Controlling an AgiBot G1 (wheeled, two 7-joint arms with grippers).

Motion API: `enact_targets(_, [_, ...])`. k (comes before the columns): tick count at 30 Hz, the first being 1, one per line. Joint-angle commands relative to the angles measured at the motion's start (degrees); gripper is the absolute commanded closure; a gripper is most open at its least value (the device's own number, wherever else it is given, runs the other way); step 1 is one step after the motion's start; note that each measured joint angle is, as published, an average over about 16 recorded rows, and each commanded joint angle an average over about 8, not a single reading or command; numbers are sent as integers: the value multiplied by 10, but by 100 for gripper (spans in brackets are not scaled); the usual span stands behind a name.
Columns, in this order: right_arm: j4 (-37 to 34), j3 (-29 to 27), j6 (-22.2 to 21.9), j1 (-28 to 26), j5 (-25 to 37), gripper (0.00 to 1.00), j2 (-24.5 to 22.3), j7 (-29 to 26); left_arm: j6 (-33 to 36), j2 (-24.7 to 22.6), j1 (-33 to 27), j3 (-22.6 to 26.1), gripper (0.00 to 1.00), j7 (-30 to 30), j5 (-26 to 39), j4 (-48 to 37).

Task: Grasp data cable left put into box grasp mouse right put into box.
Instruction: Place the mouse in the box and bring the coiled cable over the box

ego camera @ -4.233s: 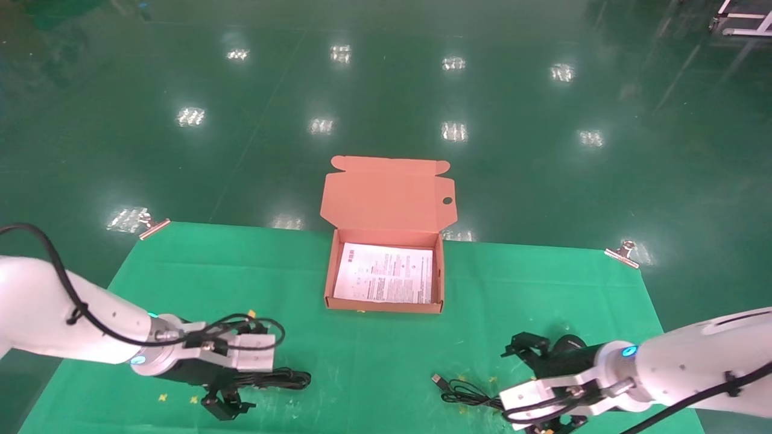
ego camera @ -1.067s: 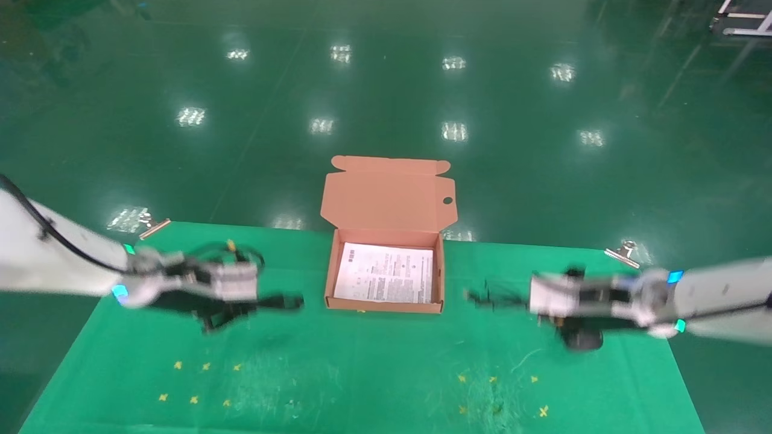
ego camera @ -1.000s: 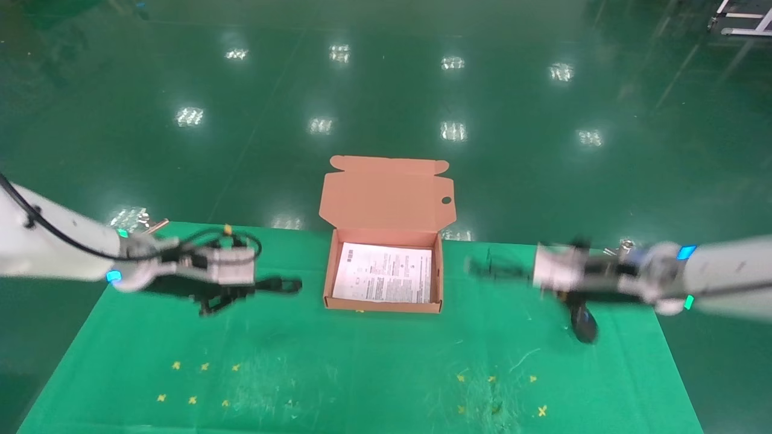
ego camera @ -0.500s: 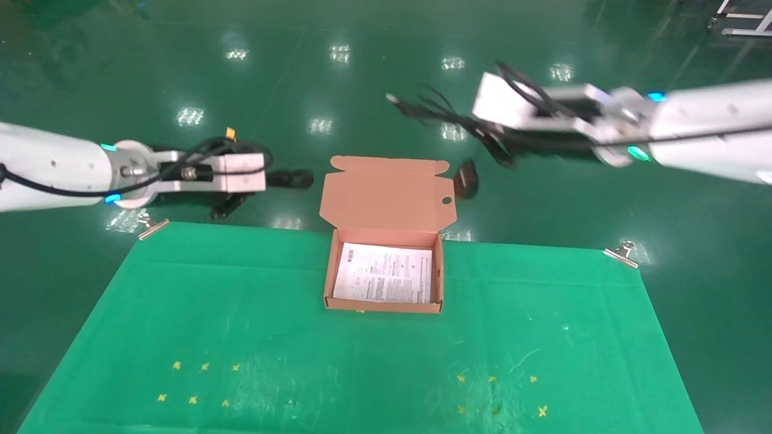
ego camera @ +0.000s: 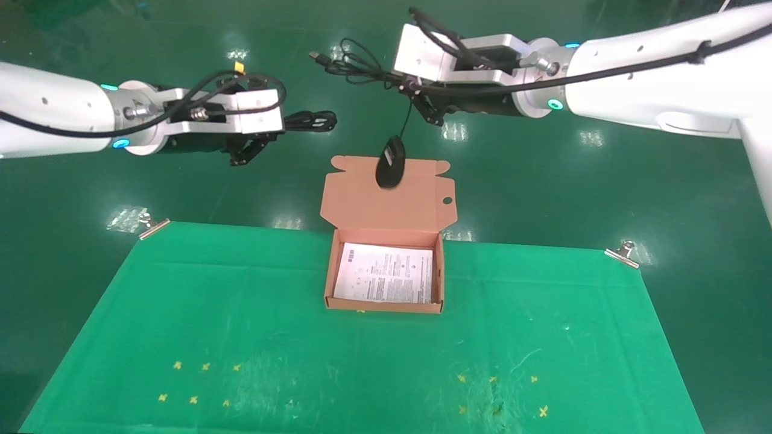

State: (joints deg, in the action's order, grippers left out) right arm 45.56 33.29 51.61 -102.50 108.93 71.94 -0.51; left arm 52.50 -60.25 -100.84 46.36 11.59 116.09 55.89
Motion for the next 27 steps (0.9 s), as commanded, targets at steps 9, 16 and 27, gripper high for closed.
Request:
enact_targets(9, [-21, 5, 1, -4, -4, 100, 16, 23, 7, 5, -2, 0, 100, -6, -5, -1])
enact_targets(16, [-40, 9, 1, 12, -8, 100, 22, 37, 32, 23, 11, 14, 100, 23, 25, 6])
enact_targets(27, [-90, 24, -15, 36, -20, 100, 50, 60, 82, 63, 26, 34, 100, 101, 95, 54])
